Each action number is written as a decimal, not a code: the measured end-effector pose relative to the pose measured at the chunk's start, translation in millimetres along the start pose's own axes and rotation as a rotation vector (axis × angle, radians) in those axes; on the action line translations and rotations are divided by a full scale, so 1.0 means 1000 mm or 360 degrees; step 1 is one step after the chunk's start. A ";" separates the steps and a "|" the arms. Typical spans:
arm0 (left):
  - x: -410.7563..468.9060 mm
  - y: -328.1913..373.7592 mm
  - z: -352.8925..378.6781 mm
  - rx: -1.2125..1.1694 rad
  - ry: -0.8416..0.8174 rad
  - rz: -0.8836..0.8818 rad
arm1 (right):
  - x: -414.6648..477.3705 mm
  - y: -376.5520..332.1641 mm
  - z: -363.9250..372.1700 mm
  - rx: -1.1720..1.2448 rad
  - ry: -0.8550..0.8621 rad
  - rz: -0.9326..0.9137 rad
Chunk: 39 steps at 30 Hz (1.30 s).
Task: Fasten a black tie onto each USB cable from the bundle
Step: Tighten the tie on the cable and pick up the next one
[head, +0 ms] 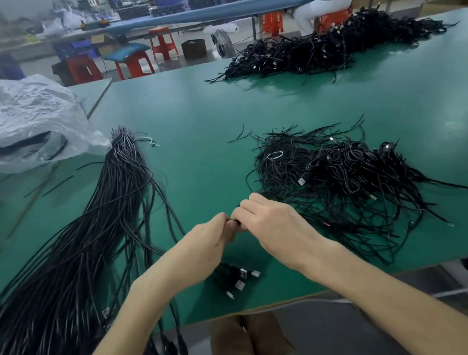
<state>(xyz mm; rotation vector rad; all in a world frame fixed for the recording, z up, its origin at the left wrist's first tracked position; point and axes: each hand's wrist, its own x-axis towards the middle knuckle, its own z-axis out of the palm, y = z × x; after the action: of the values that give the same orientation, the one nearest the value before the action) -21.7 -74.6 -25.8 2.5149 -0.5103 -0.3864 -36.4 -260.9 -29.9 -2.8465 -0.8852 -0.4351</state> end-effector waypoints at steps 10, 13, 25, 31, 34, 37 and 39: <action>0.017 0.001 -0.003 -0.0184 0.0263 0.0034 | 0.015 0.008 0.009 -0.0177 -0.0028 0.0082; 0.022 -0.002 -0.009 -0.0458 0.0068 0.0035 | 0.018 0.011 0.012 -0.0183 0.0007 -0.0012; 0.038 -0.018 0.011 -0.1087 0.0228 -0.0226 | 0.032 0.036 0.018 -0.0383 0.0248 0.0093; 0.032 -0.014 0.017 -0.1279 0.0642 -0.0231 | 0.038 0.049 0.016 -0.0199 0.0170 0.0607; 0.025 -0.008 0.021 -0.1240 0.0679 -0.0146 | 0.036 0.055 0.028 -0.0093 -0.0081 0.0717; 0.019 -0.007 0.019 -0.1266 0.0699 -0.0126 | 0.039 0.057 0.032 -0.0112 -0.0094 0.0687; 0.019 -0.006 0.019 -0.1281 0.0688 -0.0119 | 0.041 0.059 0.031 -0.0130 -0.0073 0.0677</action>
<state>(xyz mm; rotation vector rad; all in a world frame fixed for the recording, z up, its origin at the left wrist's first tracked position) -10.4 -86.3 -47.4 1.7543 -0.0550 -0.0390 36.5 -281.0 -49.3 -3.0130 -0.2531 -0.3582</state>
